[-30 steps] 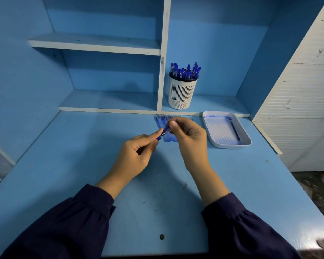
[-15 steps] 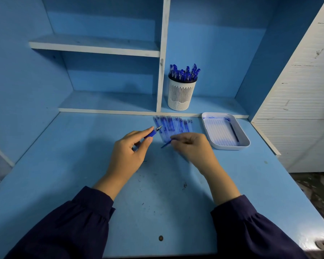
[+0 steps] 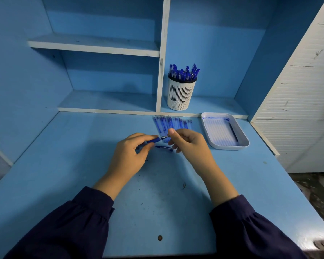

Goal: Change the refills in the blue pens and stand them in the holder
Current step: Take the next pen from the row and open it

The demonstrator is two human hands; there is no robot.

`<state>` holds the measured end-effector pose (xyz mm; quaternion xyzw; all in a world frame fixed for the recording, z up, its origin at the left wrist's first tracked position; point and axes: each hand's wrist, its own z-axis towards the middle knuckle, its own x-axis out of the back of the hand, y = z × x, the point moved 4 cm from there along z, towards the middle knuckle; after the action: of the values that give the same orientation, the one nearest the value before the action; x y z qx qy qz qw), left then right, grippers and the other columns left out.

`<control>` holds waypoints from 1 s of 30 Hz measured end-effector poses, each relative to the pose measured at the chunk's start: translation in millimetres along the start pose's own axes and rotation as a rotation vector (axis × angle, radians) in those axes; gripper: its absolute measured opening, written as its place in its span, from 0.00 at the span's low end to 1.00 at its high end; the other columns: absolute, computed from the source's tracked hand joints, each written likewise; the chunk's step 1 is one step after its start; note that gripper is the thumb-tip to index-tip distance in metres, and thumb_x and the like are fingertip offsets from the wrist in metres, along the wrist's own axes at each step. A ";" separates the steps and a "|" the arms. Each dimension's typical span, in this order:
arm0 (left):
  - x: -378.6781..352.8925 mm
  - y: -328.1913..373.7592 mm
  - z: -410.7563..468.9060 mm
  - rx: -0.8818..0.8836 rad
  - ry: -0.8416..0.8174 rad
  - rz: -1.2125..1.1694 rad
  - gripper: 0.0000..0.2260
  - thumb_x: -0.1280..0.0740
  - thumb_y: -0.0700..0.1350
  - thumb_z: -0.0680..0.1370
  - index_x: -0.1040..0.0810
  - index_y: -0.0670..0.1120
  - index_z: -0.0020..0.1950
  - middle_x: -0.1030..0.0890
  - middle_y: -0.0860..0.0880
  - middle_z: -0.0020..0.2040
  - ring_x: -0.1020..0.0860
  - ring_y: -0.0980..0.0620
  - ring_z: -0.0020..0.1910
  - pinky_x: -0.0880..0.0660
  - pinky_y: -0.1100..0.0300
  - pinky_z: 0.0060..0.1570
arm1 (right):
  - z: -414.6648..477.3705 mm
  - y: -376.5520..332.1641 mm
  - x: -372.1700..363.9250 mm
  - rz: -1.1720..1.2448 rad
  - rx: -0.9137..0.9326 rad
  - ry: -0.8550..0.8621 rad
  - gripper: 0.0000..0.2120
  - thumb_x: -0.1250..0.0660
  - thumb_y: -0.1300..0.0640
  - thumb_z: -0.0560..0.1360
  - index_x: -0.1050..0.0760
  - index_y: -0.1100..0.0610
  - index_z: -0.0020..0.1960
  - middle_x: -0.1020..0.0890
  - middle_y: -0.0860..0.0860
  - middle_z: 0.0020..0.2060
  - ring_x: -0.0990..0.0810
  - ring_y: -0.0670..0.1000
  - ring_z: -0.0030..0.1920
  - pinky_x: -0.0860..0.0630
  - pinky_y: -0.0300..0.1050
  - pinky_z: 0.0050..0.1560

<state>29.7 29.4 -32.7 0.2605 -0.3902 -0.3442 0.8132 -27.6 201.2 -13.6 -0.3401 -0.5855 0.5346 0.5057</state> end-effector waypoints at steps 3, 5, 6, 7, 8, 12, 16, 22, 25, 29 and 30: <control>-2.5 2.3 -0.8 -0.051 -0.023 0.028 0.10 0.28 0.38 0.76 0.15 0.47 0.56 0.16 0.54 0.47 0.21 0.55 0.42 0.27 0.68 0.39 | 0.1 -1.5 -2.8 -0.067 0.071 -0.023 0.06 0.29 0.56 0.75 0.19 0.59 0.44 0.17 0.52 0.33 0.22 0.46 0.32 0.25 0.38 0.39; -2.8 1.5 -1.6 -0.056 -0.027 0.016 0.10 0.29 0.38 0.77 0.15 0.46 0.56 0.16 0.54 0.46 0.22 0.56 0.39 0.29 0.70 0.37 | 0.8 -2.3 -2.4 -0.079 0.130 -0.021 0.02 0.30 0.62 0.75 0.20 0.58 0.43 0.17 0.55 0.34 0.21 0.48 0.33 0.24 0.37 0.40; -3.0 1.1 -2.2 -0.056 -0.029 0.012 0.10 0.30 0.38 0.78 0.15 0.46 0.57 0.16 0.54 0.45 0.23 0.56 0.37 0.31 0.71 0.36 | 0.3 -2.8 -2.1 -0.071 0.154 -0.023 0.02 0.30 0.64 0.75 0.20 0.59 0.43 0.17 0.56 0.36 0.21 0.50 0.35 0.24 0.37 0.40; -3.4 0.2 -2.4 -0.054 -0.031 0.009 0.10 0.31 0.38 0.78 0.16 0.46 0.58 0.17 0.54 0.44 0.24 0.55 0.35 0.32 0.71 0.34 | -0.4 -3.9 -1.9 -0.064 0.173 -0.030 0.03 0.30 0.66 0.74 0.20 0.59 0.44 0.17 0.57 0.37 0.20 0.52 0.37 0.24 0.36 0.40; -3.4 -0.5 -2.5 -0.051 -0.031 0.008 0.10 0.31 0.38 0.78 0.16 0.46 0.58 0.17 0.54 0.43 0.25 0.55 0.33 0.33 0.70 0.33 | -1.4 -5.6 -1.5 -0.054 0.188 -0.046 0.04 0.30 0.67 0.74 0.20 0.60 0.45 0.17 0.56 0.39 0.20 0.51 0.38 0.24 0.36 0.41; -3.4 -0.3 -2.5 -0.059 -0.039 0.007 0.11 0.31 0.37 0.78 0.16 0.47 0.58 0.18 0.55 0.42 0.25 0.54 0.33 0.31 0.66 0.32 | -2.8 -6.9 -2.4 -0.009 0.156 -0.090 0.05 0.28 0.61 0.74 0.20 0.60 0.48 0.17 0.56 0.41 0.20 0.48 0.39 0.23 0.38 0.43; -3.9 0.5 -2.5 -0.059 -0.038 0.010 0.10 0.31 0.39 0.78 0.16 0.47 0.58 0.19 0.56 0.41 0.26 0.55 0.33 0.33 0.69 0.32 | -0.5 -3.1 -2.4 -0.107 0.145 -0.074 0.04 0.32 0.59 0.77 0.21 0.60 0.47 0.17 0.53 0.35 0.20 0.46 0.35 0.23 0.41 0.43; -2.5 -0.1 -2.1 -0.069 -0.033 0.005 0.11 0.31 0.39 0.78 0.16 0.48 0.59 0.17 0.55 0.44 0.22 0.52 0.36 0.26 0.61 0.35 | -2.5 -3.7 -2.1 -0.051 0.118 -0.086 0.07 0.28 0.58 0.74 0.21 0.60 0.49 0.17 0.56 0.40 0.19 0.50 0.38 0.20 0.41 0.44; -3.4 0.5 -1.9 -0.063 -0.036 0.015 0.11 0.30 0.39 0.78 0.16 0.48 0.59 0.17 0.55 0.44 0.23 0.51 0.35 0.28 0.63 0.33 | -2.1 -4.1 -2.0 -0.106 0.126 -0.090 0.04 0.31 0.60 0.76 0.21 0.60 0.48 0.16 0.55 0.39 0.19 0.49 0.38 0.21 0.42 0.45; -2.6 -0.5 -1.7 -0.074 -0.035 0.019 0.11 0.31 0.38 0.78 0.16 0.47 0.59 0.17 0.54 0.43 0.23 0.51 0.34 0.27 0.61 0.33 | -3.7 -5.2 -2.4 0.043 0.086 -0.128 0.07 0.29 0.65 0.74 0.22 0.62 0.52 0.16 0.57 0.44 0.18 0.49 0.41 0.21 0.38 0.45; -2.6 -0.6 -1.5 -0.077 -0.039 0.022 0.11 0.31 0.39 0.78 0.16 0.47 0.59 0.17 0.54 0.43 0.23 0.51 0.35 0.27 0.61 0.34 | -3.8 -4.9 -2.1 0.006 0.092 -0.115 0.07 0.29 0.62 0.75 0.21 0.61 0.51 0.16 0.57 0.42 0.17 0.51 0.41 0.21 0.40 0.44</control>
<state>29.5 31.2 -35.2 0.2182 -0.3952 -0.3551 0.8186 -22.7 199.4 -9.6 -0.2873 -0.5873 0.5811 0.4846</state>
